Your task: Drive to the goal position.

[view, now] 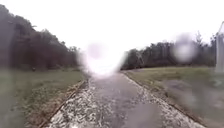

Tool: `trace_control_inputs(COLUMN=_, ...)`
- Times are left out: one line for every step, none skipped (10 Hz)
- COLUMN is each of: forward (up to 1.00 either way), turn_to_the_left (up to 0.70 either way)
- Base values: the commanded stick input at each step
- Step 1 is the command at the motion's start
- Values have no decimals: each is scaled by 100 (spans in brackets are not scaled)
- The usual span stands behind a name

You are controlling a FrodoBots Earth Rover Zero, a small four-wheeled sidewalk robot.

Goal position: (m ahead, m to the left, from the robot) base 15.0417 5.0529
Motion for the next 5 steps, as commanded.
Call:
trace_control_inputs(forward=70, turn_to_the_left=0)
trace_control_inputs(forward=70, turn_to_the_left=0)
trace_control_inputs(forward=70, turn_to_the_left=0)
trace_control_inputs(forward=70, turn_to_the_left=0)
trace_control_inputs(forward=70, turn_to_the_left=0)
